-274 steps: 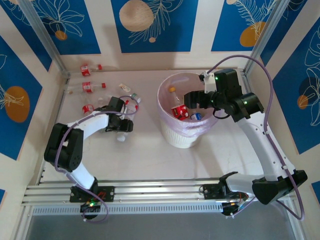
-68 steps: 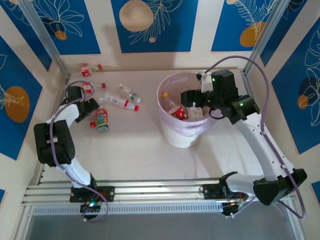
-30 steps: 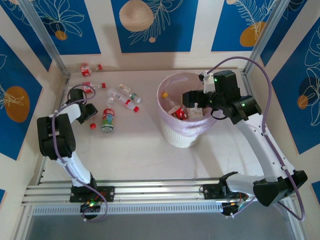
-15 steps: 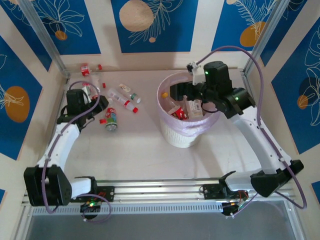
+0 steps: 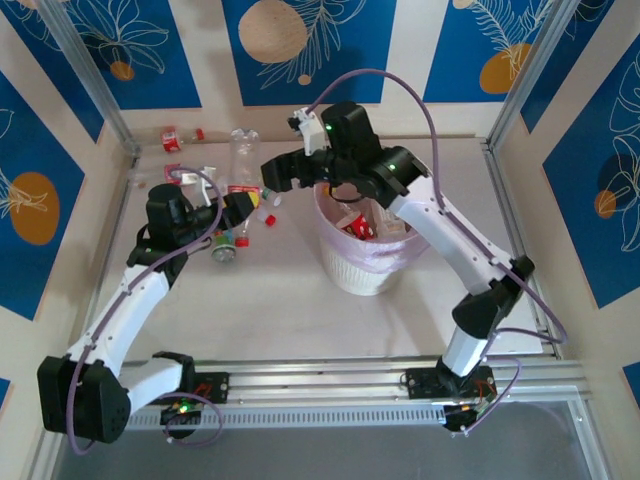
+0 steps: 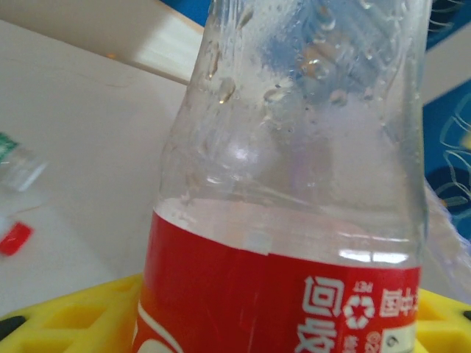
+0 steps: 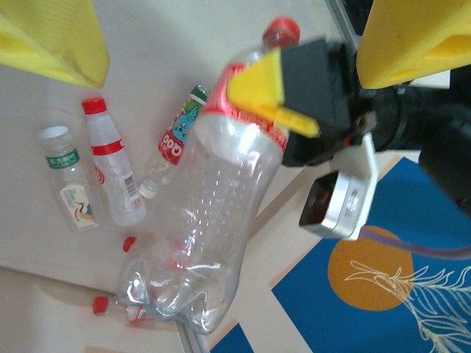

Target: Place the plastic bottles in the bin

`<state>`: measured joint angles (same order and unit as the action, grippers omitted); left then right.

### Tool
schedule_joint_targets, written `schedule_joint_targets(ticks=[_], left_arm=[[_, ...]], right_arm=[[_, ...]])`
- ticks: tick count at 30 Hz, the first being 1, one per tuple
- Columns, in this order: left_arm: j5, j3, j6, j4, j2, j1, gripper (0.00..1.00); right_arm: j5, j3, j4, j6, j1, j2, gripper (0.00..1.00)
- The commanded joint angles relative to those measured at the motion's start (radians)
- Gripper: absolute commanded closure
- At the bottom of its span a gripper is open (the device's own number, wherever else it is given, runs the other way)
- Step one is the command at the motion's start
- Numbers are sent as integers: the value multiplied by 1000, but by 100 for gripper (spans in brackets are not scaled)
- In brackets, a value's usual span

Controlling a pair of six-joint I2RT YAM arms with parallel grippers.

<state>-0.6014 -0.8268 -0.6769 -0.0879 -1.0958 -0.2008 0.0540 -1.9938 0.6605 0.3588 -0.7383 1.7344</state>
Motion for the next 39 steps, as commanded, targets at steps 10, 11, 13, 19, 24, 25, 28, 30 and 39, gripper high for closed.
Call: schedule_joint_targets(ticks=[10,11,13,19,24,25,28,30,39], left_arm=[[-110,15,-43,-206,-42,-74,100],[-112,15,-42,-209,-45,-75,100],[-111,11,-36,-197,-51,-75,100],[-106,3,-22,-180,-67,-76,100],[-102,6,-16,-172,-64,-75,87],[-102,7,-14,-167,-62,-75,67],[-101,8,-6,-152,-51,-75,7],[-98,11,4,-143,-41,-74,0],[-115,4,76,-8,9,-39,0]], right_arm=[[103,-182,-38,107,10,217,8],[105,-185,-40,110,10,223,10],[111,-191,-43,116,13,233,17],[110,-188,-48,111,15,231,40],[107,-191,-50,108,17,235,51],[108,-196,-52,105,17,237,51],[107,-248,-33,75,22,250,54],[101,-313,3,48,28,265,55],[-13,-543,141,-81,65,245,58]])
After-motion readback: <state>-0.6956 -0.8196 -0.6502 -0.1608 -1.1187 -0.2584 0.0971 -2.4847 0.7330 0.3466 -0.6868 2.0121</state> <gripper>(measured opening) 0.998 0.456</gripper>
